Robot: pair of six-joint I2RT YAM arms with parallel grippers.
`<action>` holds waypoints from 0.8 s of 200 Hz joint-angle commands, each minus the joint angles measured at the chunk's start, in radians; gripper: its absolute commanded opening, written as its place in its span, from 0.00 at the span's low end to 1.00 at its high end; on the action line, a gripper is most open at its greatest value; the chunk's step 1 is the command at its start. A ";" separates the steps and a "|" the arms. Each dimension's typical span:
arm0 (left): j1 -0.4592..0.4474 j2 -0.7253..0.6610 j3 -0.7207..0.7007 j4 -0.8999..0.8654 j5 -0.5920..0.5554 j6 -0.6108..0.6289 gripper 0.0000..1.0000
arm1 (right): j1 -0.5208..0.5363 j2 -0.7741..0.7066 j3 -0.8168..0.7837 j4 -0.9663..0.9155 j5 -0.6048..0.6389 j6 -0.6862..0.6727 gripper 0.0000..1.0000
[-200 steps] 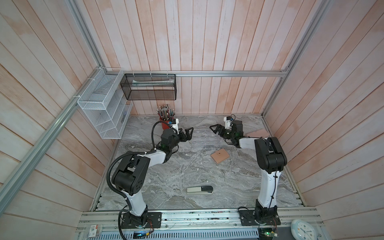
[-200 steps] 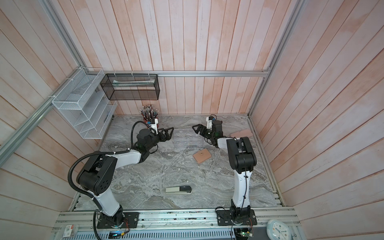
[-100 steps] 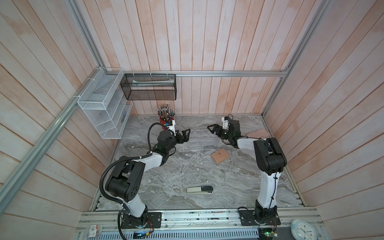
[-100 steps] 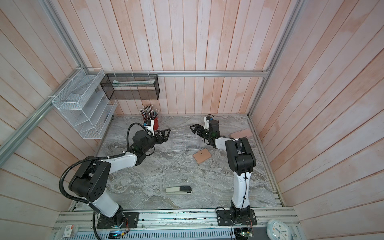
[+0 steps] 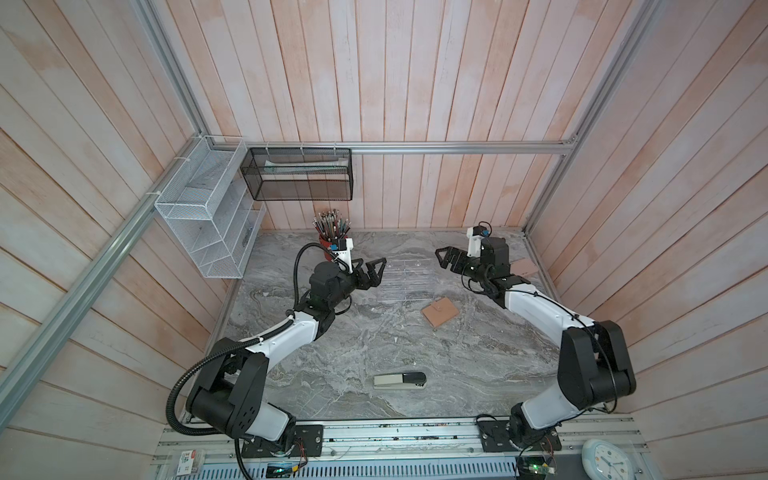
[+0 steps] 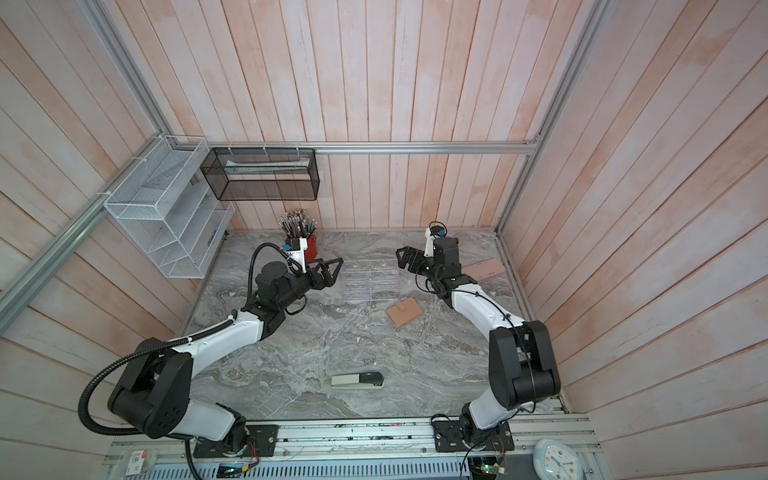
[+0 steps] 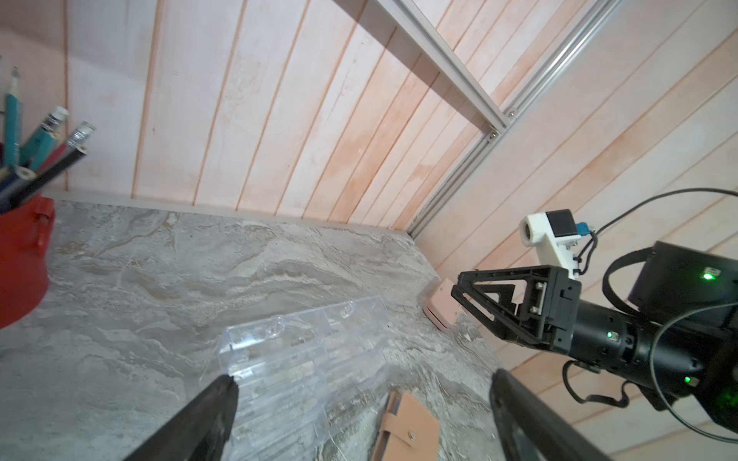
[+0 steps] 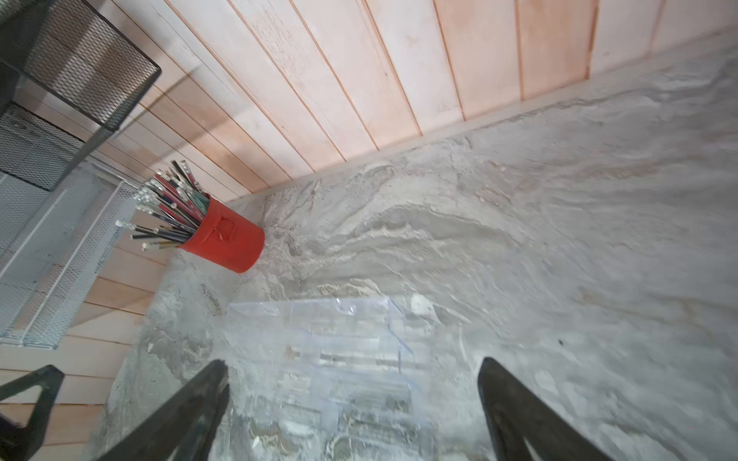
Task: Take the credit cards out of the card holder
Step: Move the storage box to the center of the table.
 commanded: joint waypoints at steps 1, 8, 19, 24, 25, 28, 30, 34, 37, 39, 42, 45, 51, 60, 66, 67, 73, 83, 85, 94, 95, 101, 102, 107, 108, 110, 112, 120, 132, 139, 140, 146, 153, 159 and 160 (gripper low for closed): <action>-0.023 -0.040 -0.044 -0.075 0.050 -0.039 1.00 | -0.001 -0.060 -0.076 -0.184 0.048 -0.047 0.98; -0.033 -0.056 -0.058 -0.085 0.051 -0.045 1.00 | -0.001 -0.080 -0.098 -0.208 0.048 -0.051 0.98; -0.049 -0.080 -0.082 -0.095 0.052 -0.053 1.00 | -0.001 -0.103 -0.126 -0.247 0.049 -0.058 0.98; -0.056 -0.091 -0.094 -0.099 0.052 -0.055 1.00 | -0.001 -0.110 -0.136 -0.262 0.048 -0.060 0.98; -0.058 -0.094 -0.096 -0.099 0.052 -0.056 1.00 | 0.000 -0.111 -0.137 -0.265 0.048 -0.061 0.98; -0.063 -0.099 -0.102 -0.100 0.051 -0.057 1.00 | -0.001 -0.114 -0.142 -0.273 0.048 -0.060 0.98; -0.067 -0.103 -0.106 -0.102 0.052 -0.058 1.00 | -0.001 -0.116 -0.144 -0.281 0.043 -0.061 0.98; -0.073 -0.111 -0.112 -0.106 0.052 -0.058 1.00 | -0.001 -0.118 -0.150 -0.290 0.039 -0.063 0.98; -0.079 -0.115 -0.118 -0.110 0.050 -0.060 1.00 | -0.001 -0.121 -0.154 -0.295 0.032 -0.065 0.98; -0.081 -0.118 -0.120 -0.112 0.050 -0.061 1.00 | -0.001 -0.121 -0.157 -0.298 0.029 -0.065 0.98; -0.086 -0.122 -0.123 -0.117 0.050 -0.063 1.00 | -0.001 -0.122 -0.163 -0.300 0.022 -0.064 0.98; -0.090 -0.126 -0.127 -0.120 0.050 -0.065 1.00 | -0.001 -0.122 -0.168 -0.301 0.017 -0.064 0.98; -0.099 -0.131 -0.134 -0.126 0.052 -0.071 1.00 | -0.001 -0.122 -0.179 -0.301 0.010 -0.064 0.98; -0.111 -0.138 -0.140 -0.134 0.053 -0.076 1.00 | -0.001 -0.118 -0.196 -0.291 0.005 -0.065 0.98; -0.117 -0.141 -0.144 -0.141 0.054 -0.082 1.00 | -0.002 -0.111 -0.204 -0.287 0.004 -0.067 0.98; -0.119 -0.141 -0.145 -0.142 0.054 -0.082 1.00 | -0.002 -0.109 -0.205 -0.286 0.005 -0.067 0.98; -0.124 -0.143 -0.151 -0.143 0.054 -0.091 1.00 | -0.001 -0.099 -0.208 -0.286 0.005 -0.072 0.98; -0.131 -0.145 -0.159 -0.138 0.061 -0.105 1.00 | -0.001 -0.078 -0.204 -0.290 -0.007 -0.080 0.98; -0.132 -0.145 -0.160 -0.137 0.063 -0.109 1.00 | -0.001 -0.073 -0.202 -0.292 -0.010 -0.081 0.98; -0.140 -0.144 -0.164 -0.135 0.067 -0.121 1.00 | -0.001 -0.047 -0.191 -0.297 -0.027 -0.094 0.98; -0.140 -0.144 -0.164 -0.134 0.068 -0.122 1.00 | -0.001 -0.045 -0.190 -0.298 -0.029 -0.095 0.98; -0.144 -0.143 -0.166 -0.134 0.072 -0.127 1.00 | -0.001 -0.025 -0.183 -0.300 -0.037 -0.102 0.98; -0.144 -0.143 -0.166 -0.134 0.072 -0.128 1.00 | -0.001 -0.022 -0.183 -0.300 -0.039 -0.103 0.98; -0.148 -0.142 -0.166 -0.135 0.076 -0.130 1.00 | -0.001 -0.004 -0.177 -0.298 -0.044 -0.107 0.98; -0.148 -0.141 -0.166 -0.136 0.076 -0.131 1.00 | -0.001 -0.002 -0.176 -0.298 -0.045 -0.108 0.98; -0.149 -0.140 -0.166 -0.136 0.077 -0.132 1.00 | -0.001 0.005 -0.174 -0.299 -0.046 -0.110 0.98; -0.151 -0.140 -0.166 -0.136 0.078 -0.133 1.00 | -0.001 0.013 -0.170 -0.298 -0.047 -0.112 0.98; -0.154 -0.138 -0.164 -0.138 0.080 -0.136 1.00 | -0.002 0.037 -0.158 -0.299 -0.050 -0.121 0.98; -0.159 -0.135 -0.161 -0.141 0.082 -0.140 1.00 | -0.001 0.067 -0.142 -0.297 -0.054 -0.134 0.98; -0.159 -0.134 -0.160 -0.143 0.083 -0.141 1.00 | -0.001 0.078 -0.133 -0.298 -0.051 -0.141 0.98; -0.159 -0.135 -0.159 -0.144 0.083 -0.141 1.00 | -0.001 0.080 -0.131 -0.299 -0.051 -0.142 0.98; -0.160 -0.138 -0.158 -0.146 0.083 -0.141 1.00 | -0.001 0.089 -0.124 -0.299 -0.051 -0.148 0.98; -0.160 -0.138 -0.157 -0.150 0.080 -0.141 1.00 | -0.001 0.095 -0.118 -0.295 -0.053 -0.154 0.98; -0.161 -0.141 -0.157 -0.153 0.079 -0.139 1.00 | -0.001 0.103 -0.114 -0.295 -0.056 -0.160 0.98; -0.161 -0.141 -0.157 -0.154 0.079 -0.138 1.00 | -0.001 0.103 -0.113 -0.294 -0.056 -0.160 0.98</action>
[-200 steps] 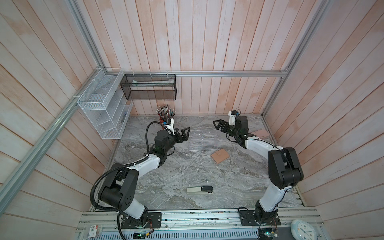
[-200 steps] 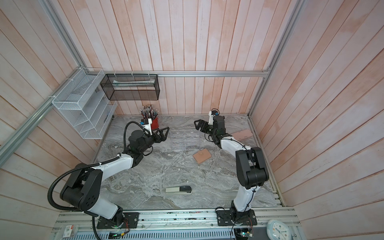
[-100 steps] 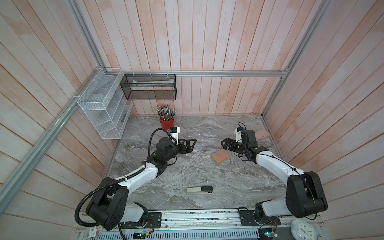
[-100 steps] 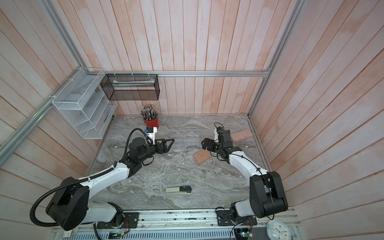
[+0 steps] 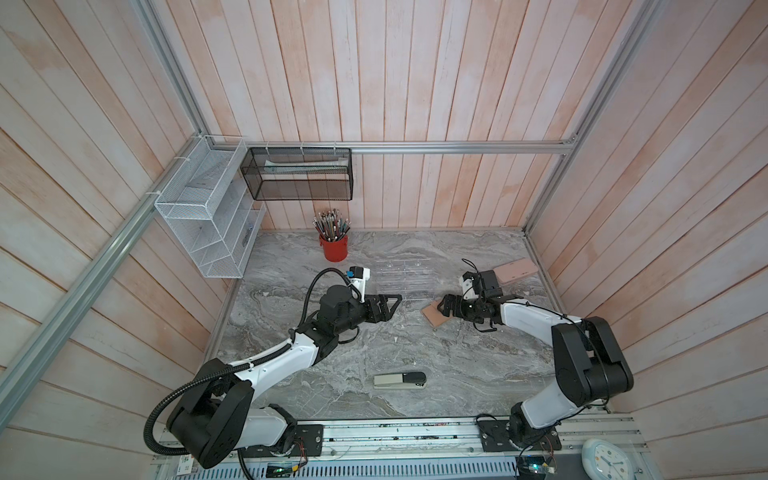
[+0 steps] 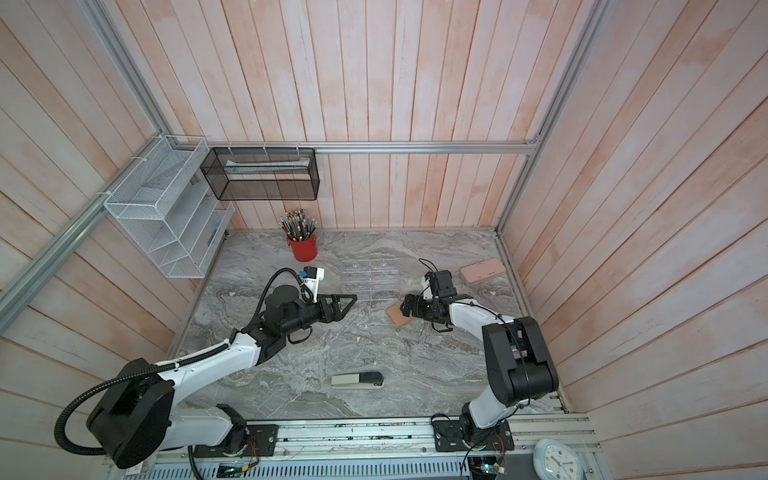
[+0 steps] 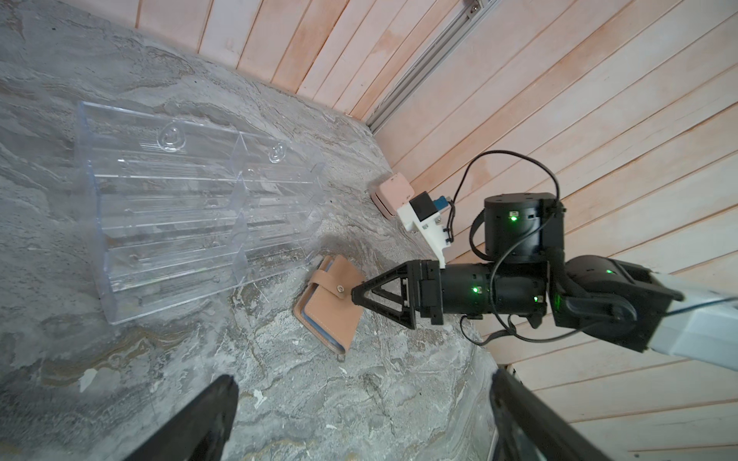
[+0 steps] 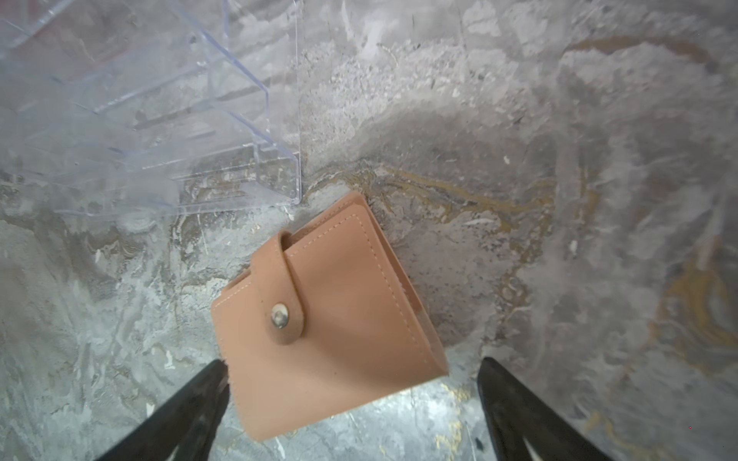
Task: Take the credit cards out of the card holder
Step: Move the storage box to the center of the table, then rotate the card holder at the center of the table.
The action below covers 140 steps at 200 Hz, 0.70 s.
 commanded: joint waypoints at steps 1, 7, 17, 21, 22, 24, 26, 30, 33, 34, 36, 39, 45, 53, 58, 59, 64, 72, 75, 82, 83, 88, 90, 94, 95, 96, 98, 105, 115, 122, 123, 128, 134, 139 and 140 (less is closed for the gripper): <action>-0.004 -0.010 0.000 -0.014 0.007 -0.008 1.00 | -0.001 0.019 0.049 -0.015 -0.023 -0.046 0.98; -0.005 -0.014 -0.001 -0.017 0.007 -0.005 1.00 | -0.001 0.026 0.055 -0.017 -0.026 -0.052 0.98; -0.005 -0.016 -0.001 -0.025 0.001 -0.001 1.00 | -0.001 0.036 0.063 -0.018 -0.041 -0.060 0.98; -0.005 -0.016 -0.001 -0.027 -0.001 0.000 1.00 | -0.001 0.041 0.066 -0.017 -0.047 -0.063 0.98; -0.003 -0.016 -0.001 -0.027 -0.001 0.000 1.00 | -0.001 0.041 0.067 -0.017 -0.048 -0.063 0.98; -0.003 -0.015 -0.001 -0.027 -0.001 0.001 1.00 | -0.001 0.042 0.068 -0.017 -0.050 -0.065 0.98; -0.004 -0.014 -0.002 -0.027 0.000 0.002 1.00 | -0.001 0.044 0.068 -0.017 -0.051 -0.066 0.98; -0.005 -0.013 -0.002 -0.029 -0.002 0.001 1.00 | -0.001 0.047 0.070 -0.018 -0.052 -0.067 0.98; -0.005 -0.013 -0.002 -0.029 -0.003 0.001 1.00 | -0.001 0.050 0.071 -0.020 -0.054 -0.070 0.98; -0.005 -0.013 -0.002 -0.029 -0.003 0.001 1.00 | -0.001 0.050 0.071 -0.020 -0.054 -0.070 0.98; -0.005 -0.012 -0.002 -0.029 -0.004 0.001 1.00 | -0.001 0.050 0.072 -0.021 -0.055 -0.070 0.98; -0.005 -0.010 -0.002 -0.029 -0.004 0.000 1.00 | 0.000 0.051 0.073 -0.022 -0.056 -0.071 0.98; -0.004 -0.008 -0.002 -0.029 -0.004 -0.003 1.00 | -0.001 0.054 0.073 -0.022 -0.059 -0.072 0.97; -0.004 -0.004 -0.002 -0.026 -0.003 -0.008 1.00 | 0.000 0.054 0.069 -0.021 -0.066 -0.072 0.97; -0.005 -0.002 -0.002 -0.024 -0.003 -0.009 1.00 | 0.000 0.054 0.068 -0.018 -0.071 -0.071 0.97; -0.005 -0.002 -0.002 -0.023 -0.003 -0.009 1.00 | 0.000 0.054 0.067 -0.017 -0.073 -0.072 0.97; -0.004 0.001 -0.002 -0.022 0.000 -0.012 1.00 | 0.002 0.055 0.064 -0.013 -0.078 -0.071 0.96; -0.005 0.004 -0.002 -0.021 0.002 -0.014 1.00 | 0.006 0.058 0.061 -0.008 -0.085 -0.068 0.95; -0.004 0.005 -0.002 -0.021 0.002 -0.014 1.00 | 0.007 0.060 0.061 -0.008 -0.088 -0.068 0.94; -0.004 0.009 -0.001 -0.022 0.002 -0.013 1.00 | 0.010 0.065 0.062 -0.008 -0.093 -0.065 0.94; -0.005 0.009 -0.001 -0.023 0.003 -0.012 1.00 | 0.011 0.066 0.062 -0.008 -0.094 -0.064 0.93; -0.004 0.011 -0.001 -0.026 0.002 -0.010 1.00 | 0.014 0.069 0.063 -0.009 -0.098 -0.064 0.93; -0.004 0.011 -0.001 -0.027 0.003 -0.008 1.00 | 0.015 0.070 0.064 -0.011 -0.099 -0.063 0.93; -0.004 0.011 0.002 -0.029 0.001 -0.007 1.00 | 0.018 0.072 0.065 -0.013 -0.102 -0.063 0.93; -0.004 0.011 0.002 -0.030 0.001 -0.007 1.00 | 0.019 0.072 0.066 -0.013 -0.102 -0.063 0.93; -0.004 0.012 0.002 -0.029 0.001 -0.007 1.00 | 0.019 0.073 0.067 -0.013 -0.103 -0.062 0.93; -0.004 0.014 0.001 -0.031 0.001 -0.005 1.00 | 0.020 0.072 0.066 -0.013 -0.102 -0.062 0.92; -0.002 0.013 0.002 -0.036 0.002 -0.003 1.00 | 0.023 0.073 0.066 -0.011 -0.103 -0.061 0.92; -0.003 0.016 0.002 -0.039 0.002 0.001 1.00 | 0.026 0.072 0.063 -0.005 -0.103 -0.055 0.91; -0.003 0.016 0.005 -0.043 0.001 0.003 1.00 | 0.032 0.072 0.060 -0.002 -0.105 -0.053 0.91; -0.002 0.016 0.005 -0.044 0.001 0.003 1.00 | 0.032 0.071 0.060 -0.002 -0.105 -0.053 0.91; -0.002 0.017 0.006 -0.046 0.002 0.004 1.00 | 0.036 0.072 0.059 -0.002 -0.105 -0.051 0.91; -0.002 0.016 0.007 -0.049 0.000 0.008 1.00 | 0.039 0.071 0.058 -0.001 -0.108 -0.049 0.91; -0.003 0.016 0.009 -0.052 0.001 0.010 1.00 | 0.041 0.069 0.058 -0.001 -0.108 -0.045 0.91; -0.003 0.017 0.009 -0.052 0.000 0.010 1.00 | 0.041 0.069 0.058 -0.001 -0.109 -0.044 0.90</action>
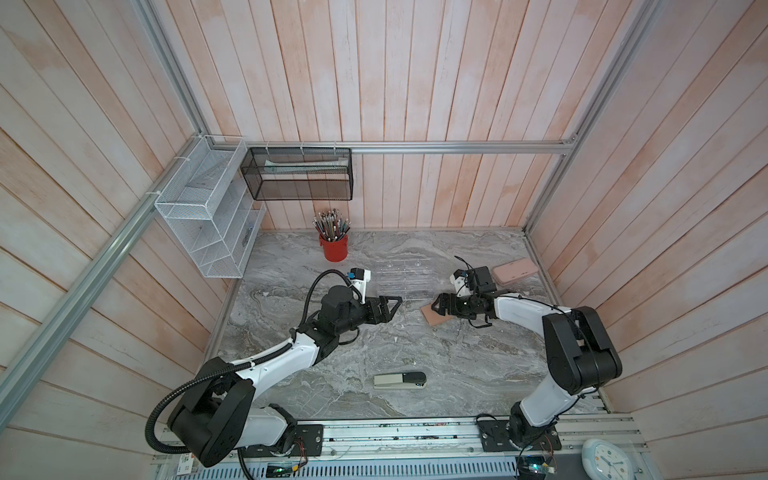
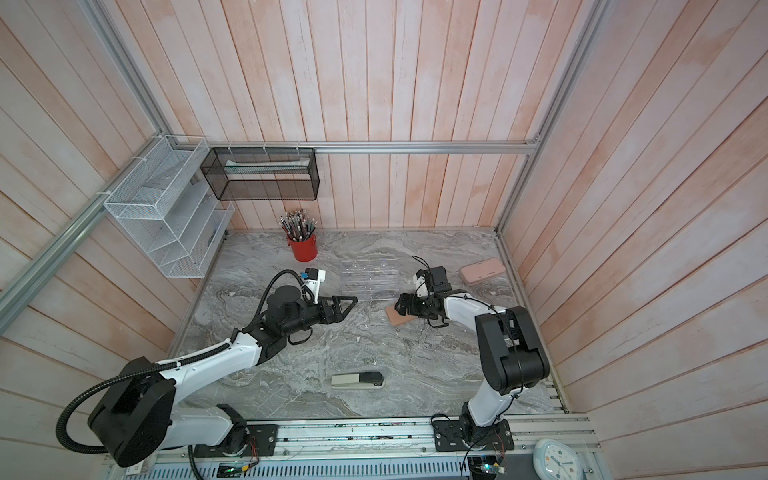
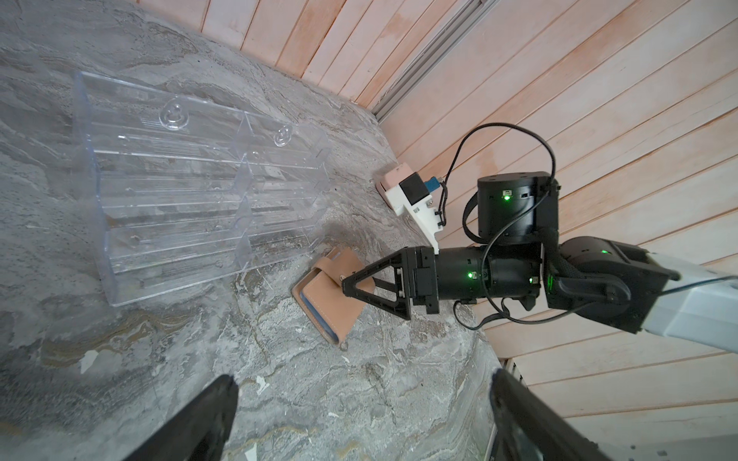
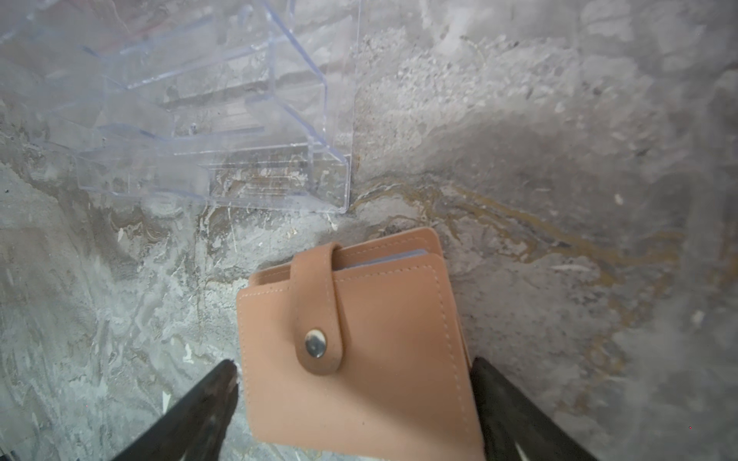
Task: Take the credit cards out of the card holder
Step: Rotate the card holder at the center of the table.
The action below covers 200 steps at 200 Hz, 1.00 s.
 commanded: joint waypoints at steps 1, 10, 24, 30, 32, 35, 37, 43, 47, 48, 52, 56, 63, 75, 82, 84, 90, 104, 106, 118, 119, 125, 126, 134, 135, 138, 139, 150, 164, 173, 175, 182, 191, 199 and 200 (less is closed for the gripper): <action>-0.001 0.008 0.009 -0.024 0.000 0.016 1.00 | 0.015 0.006 0.003 -0.002 -0.025 0.007 0.90; 0.000 0.007 0.009 -0.028 -0.002 0.018 1.00 | 0.021 0.004 0.003 -0.006 -0.026 0.015 0.89; 0.000 0.004 0.010 -0.034 -0.004 0.021 1.00 | 0.039 -0.007 0.003 -0.016 -0.028 0.031 0.88; 0.001 0.003 0.011 -0.037 -0.004 0.020 1.00 | 0.052 -0.016 -0.001 -0.016 -0.028 0.040 0.88; 0.002 0.003 0.010 -0.038 -0.005 0.020 1.00 | 0.056 -0.019 -0.004 -0.015 -0.028 0.044 0.88; 0.002 0.003 0.011 -0.040 -0.004 0.019 1.00 | 0.059 -0.022 -0.005 -0.015 -0.028 0.049 0.88; 0.003 0.002 0.012 -0.041 -0.006 0.019 1.00 | 0.066 -0.027 -0.009 -0.012 -0.029 0.056 0.88; 0.005 0.002 0.012 -0.045 -0.007 0.017 1.00 | 0.078 -0.036 -0.017 -0.005 -0.029 0.072 0.88; 0.006 0.001 0.012 -0.047 -0.005 0.015 1.00 | 0.088 -0.044 -0.022 -0.002 -0.029 0.083 0.87; 0.007 0.001 0.012 -0.048 -0.004 0.015 1.00 | 0.090 -0.045 -0.023 -0.002 -0.029 0.086 0.87; 0.008 0.001 0.012 -0.048 -0.004 0.013 1.00 | 0.098 -0.052 -0.028 0.003 -0.032 0.097 0.87; 0.010 0.000 0.012 -0.051 -0.004 0.012 1.00 | 0.107 -0.057 -0.034 0.008 -0.034 0.110 0.87; 0.015 -0.001 0.012 -0.054 -0.003 0.008 1.00 | 0.122 -0.066 -0.041 0.014 -0.040 0.132 0.87; 0.026 -0.003 0.012 -0.065 0.000 -0.006 1.00 | 0.145 -0.081 -0.053 0.022 -0.042 0.173 0.85; 0.035 -0.006 0.012 -0.071 0.001 -0.013 1.00 | 0.162 -0.090 -0.064 0.032 -0.044 0.198 0.85; 0.037 -0.006 0.011 -0.072 0.002 -0.015 1.00 | 0.167 -0.092 -0.067 0.037 -0.046 0.207 0.85; 0.043 -0.010 0.009 -0.074 0.004 -0.019 1.00 | 0.182 -0.099 -0.077 0.052 -0.049 0.228 0.84; 0.058 -0.018 0.003 -0.081 0.007 -0.025 1.00 | 0.220 -0.109 -0.100 0.093 -0.052 0.283 0.84; 0.060 -0.019 0.003 -0.082 0.006 -0.026 1.00 | 0.225 -0.109 -0.103 0.101 -0.053 0.290 0.84; 0.074 -0.024 0.000 -0.095 0.008 -0.033 1.00 | 0.263 -0.102 -0.112 0.132 -0.060 0.328 0.84; 0.075 -0.024 -0.001 -0.096 0.008 -0.033 1.00 | 0.267 -0.101 -0.112 0.134 -0.060 0.332 0.84; 0.083 -0.026 -0.003 -0.101 0.013 -0.037 1.00 | 0.284 -0.096 -0.112 0.143 -0.055 0.348 0.84; 0.085 -0.026 -0.004 -0.102 0.013 -0.038 1.00 | 0.286 -0.095 -0.112 0.145 -0.054 0.351 0.84; 0.093 -0.029 -0.007 -0.106 0.020 -0.043 1.00 | 0.309 -0.089 -0.113 0.163 -0.057 0.371 0.84; 0.095 -0.029 -0.008 -0.106 0.020 -0.044 1.00 | 0.312 -0.088 -0.113 0.165 -0.058 0.374 0.84; 0.098 -0.030 -0.008 -0.108 0.023 -0.045 1.00 | 0.319 -0.086 -0.113 0.173 -0.062 0.380 0.84; 0.099 -0.030 -0.009 -0.109 0.023 -0.045 1.00 | 0.322 -0.086 -0.113 0.176 -0.063 0.383 0.84; 0.108 -0.033 -0.010 -0.118 0.027 -0.048 1.00 | 0.351 -0.075 -0.105 0.194 -0.069 0.400 0.83; 0.114 -0.030 -0.011 -0.128 0.034 -0.050 1.00 | 0.375 -0.065 -0.087 0.200 -0.077 0.404 0.83; 0.117 -0.025 -0.011 -0.130 0.044 -0.054 1.00 | 0.379 -0.065 -0.075 0.189 -0.084 0.400 0.82; 0.118 -0.024 -0.010 -0.129 0.045 -0.055 1.00 | 0.379 -0.067 -0.072 0.185 -0.084 0.398 0.82; 0.119 -0.019 -0.009 -0.128 0.053 -0.058 1.00 | 0.380 -0.077 -0.059 0.156 -0.076 0.387 0.81; 0.121 -0.010 -0.004 -0.129 0.064 -0.064 1.00 | 0.380 -0.100 -0.041 0.109 -0.046 0.359 0.80; 0.123 -0.002 0.002 -0.127 0.076 -0.071 1.00 | 0.379 -0.128 -0.028 0.057 -0.005 0.331 0.80; 0.123 0.000 0.002 -0.126 0.078 -0.072 1.00 | 0.378 -0.131 -0.025 0.051 0.001 0.328 0.80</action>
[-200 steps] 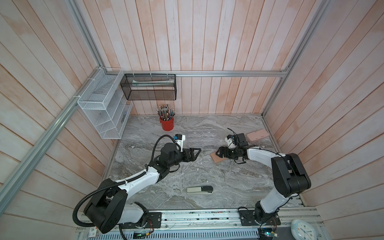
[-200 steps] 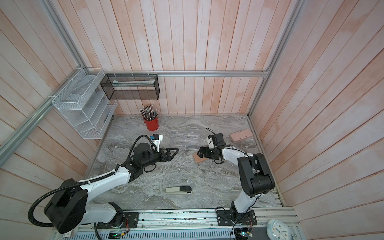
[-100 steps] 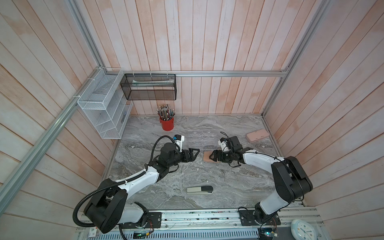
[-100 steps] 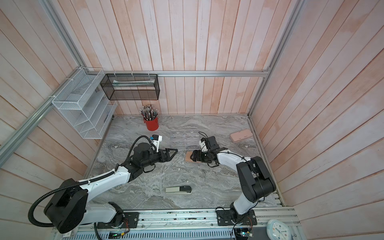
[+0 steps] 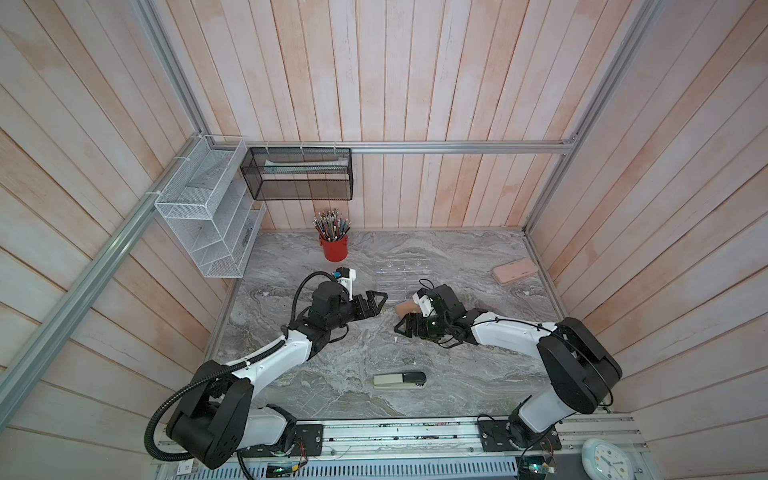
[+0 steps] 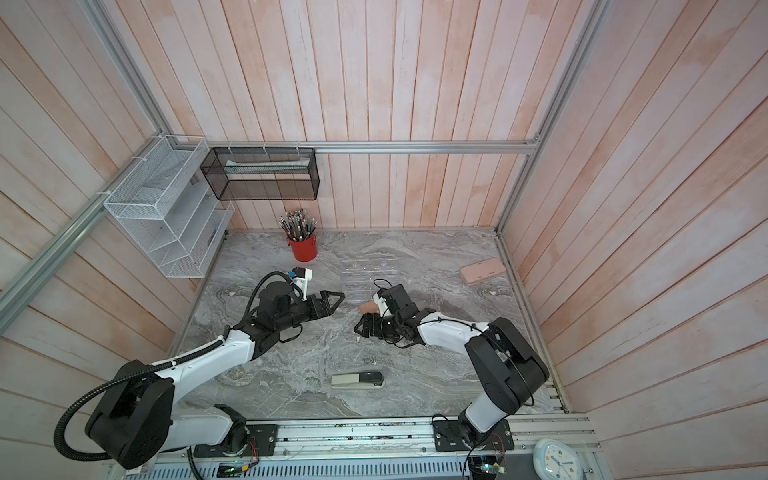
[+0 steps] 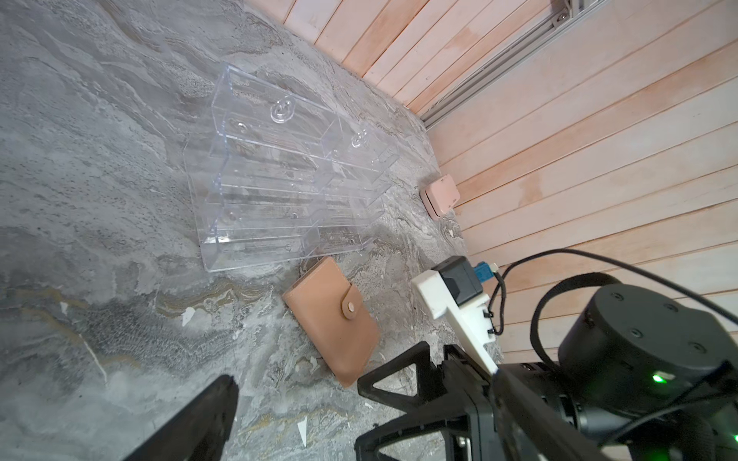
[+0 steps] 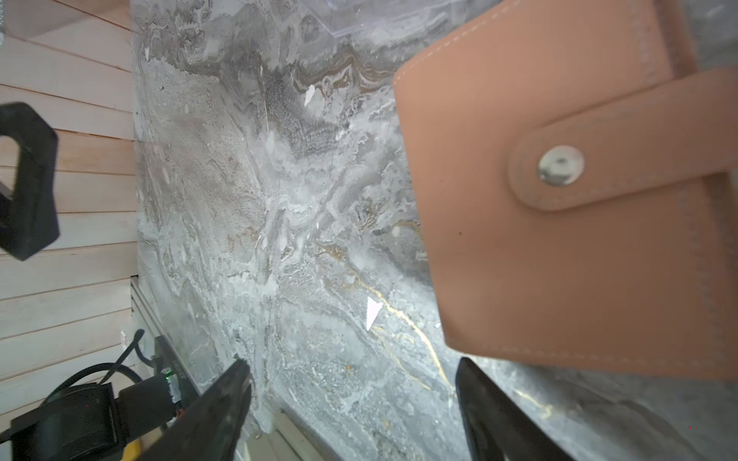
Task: Take the credit cards out of the card holder
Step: Rotate the card holder at the center of the table.
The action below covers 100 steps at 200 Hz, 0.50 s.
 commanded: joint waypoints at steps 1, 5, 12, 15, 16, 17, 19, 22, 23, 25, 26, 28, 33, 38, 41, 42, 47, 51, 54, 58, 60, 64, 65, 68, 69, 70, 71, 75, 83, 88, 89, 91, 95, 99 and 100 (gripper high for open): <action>0.007 0.015 0.003 -0.010 0.048 -0.023 1.00 | -0.001 -0.055 0.061 -0.100 0.073 -0.045 0.80; 0.008 0.019 0.006 -0.007 0.054 -0.029 1.00 | -0.001 -0.067 0.069 -0.129 0.103 -0.061 0.81; 0.009 0.029 0.008 0.006 0.067 -0.040 1.00 | -0.001 -0.087 0.090 -0.186 0.158 -0.091 0.81; 0.010 0.035 0.010 0.012 0.072 -0.047 1.00 | -0.003 -0.094 0.098 -0.212 0.182 -0.104 0.81; 0.010 0.036 0.010 0.015 0.075 -0.049 1.00 | -0.004 -0.096 0.101 -0.219 0.188 -0.108 0.81; 0.010 0.039 0.011 0.017 0.077 -0.051 1.00 | -0.004 -0.099 0.104 -0.226 0.197 -0.112 0.81; 0.010 0.042 0.012 0.023 0.083 -0.057 1.00 | -0.003 -0.103 0.107 -0.240 0.211 -0.118 0.81; 0.010 0.049 0.014 0.031 0.089 -0.064 1.00 | -0.006 -0.109 0.114 -0.257 0.233 -0.130 0.81; 0.010 0.051 0.015 0.033 0.093 -0.068 1.00 | -0.008 -0.111 0.115 -0.264 0.239 -0.135 0.81; 0.010 0.056 0.017 0.039 0.099 -0.073 1.00 | -0.010 -0.115 0.118 -0.273 0.255 -0.141 0.81; 0.010 0.059 0.018 0.043 0.101 -0.076 1.00 | -0.010 -0.118 0.119 -0.278 0.262 -0.144 0.81; 0.010 0.063 0.020 0.049 0.109 -0.082 1.00 | -0.013 -0.119 0.121 -0.287 0.275 -0.150 0.81; 0.010 0.077 0.026 0.067 0.126 -0.101 1.00 | -0.020 -0.126 0.121 -0.305 0.316 -0.158 0.81; 0.010 0.094 0.031 0.088 0.145 -0.123 1.00 | -0.026 -0.130 0.119 -0.314 0.345 -0.164 0.81; 0.010 0.104 0.033 0.105 0.157 -0.139 1.00 | -0.032 -0.134 0.116 -0.318 0.373 -0.171 0.82; 0.010 0.108 0.034 0.111 0.160 -0.145 1.00 | -0.032 -0.134 0.116 -0.318 0.373 -0.171 0.82; 0.010 0.126 0.036 0.145 0.180 -0.177 1.00 | -0.041 -0.135 0.109 -0.316 0.400 -0.180 0.82; 0.010 0.141 0.036 0.176 0.196 -0.204 1.00 | -0.048 -0.135 0.103 -0.309 0.416 -0.187 0.81; 0.008 0.153 0.036 0.201 0.206 -0.226 1.00 | -0.052 -0.134 0.099 -0.304 0.429 -0.195 0.81; 0.008 0.168 0.035 0.234 0.217 -0.256 1.00 | -0.059 -0.131 0.097 -0.296 0.441 -0.206 0.82; 0.008 0.176 0.035 0.247 0.222 -0.273 1.00 | -0.061 -0.129 0.097 -0.294 0.447 -0.214 0.82; 0.007 0.189 0.035 0.272 0.228 -0.302 1.00 | -0.066 -0.123 0.095 -0.286 0.457 -0.226 0.82; 0.007 0.193 0.035 0.277 0.229 -0.309 1.00 | -0.067 -0.122 0.095 -0.286 0.458 -0.229 0.82; 0.007 0.202 0.035 0.291 0.231 -0.329 1.00 | -0.069 -0.117 0.096 -0.278 0.461 -0.240 0.81; 0.007 0.206 0.035 0.297 0.231 -0.335 1.00 | -0.072 -0.115 0.096 -0.276 0.462 -0.242 0.82; 0.007 0.210 0.035 0.302 0.231 -0.341 1.00 | -0.072 -0.112 0.096 -0.274 0.463 -0.244 0.82; 0.007 0.213 0.035 0.306 0.231 -0.350 1.00 | -0.074 -0.110 0.096 -0.273 0.464 -0.246 0.81; 0.005 0.225 0.035 0.326 0.231 -0.378 1.00 | -0.078 -0.101 0.096 -0.264 0.470 -0.252 0.81; 0.004 0.247 0.035 0.370 0.230 -0.424 1.00 | -0.085 -0.080 0.099 -0.253 0.478 -0.266 0.82; 0.002 0.260 0.038 0.394 0.231 -0.450 1.00 | -0.087 -0.064 0.105 -0.249 0.478 -0.272 0.81; 0.001 0.263 0.038 0.397 0.231 -0.454 1.00 | -0.087 -0.062 0.106 -0.248 0.478 -0.273 0.82; 0.001 0.267 0.040 0.404 0.231 -0.464 1.00 | -0.088 -0.053 0.110 -0.245 0.476 -0.275 0.82; -0.001 0.277 0.046 0.410 0.230 -0.478 1.00 | -0.090 -0.042 0.112 -0.236 0.470 -0.281 0.82; -0.003 0.285 0.054 0.411 0.227 -0.492 1.00 | -0.090 -0.030 0.114 -0.225 0.467 -0.286 0.81; -0.004 0.286 0.056 0.411 0.227 -0.494 1.00 | -0.090 -0.028 0.114 -0.223 0.467 -0.286 0.81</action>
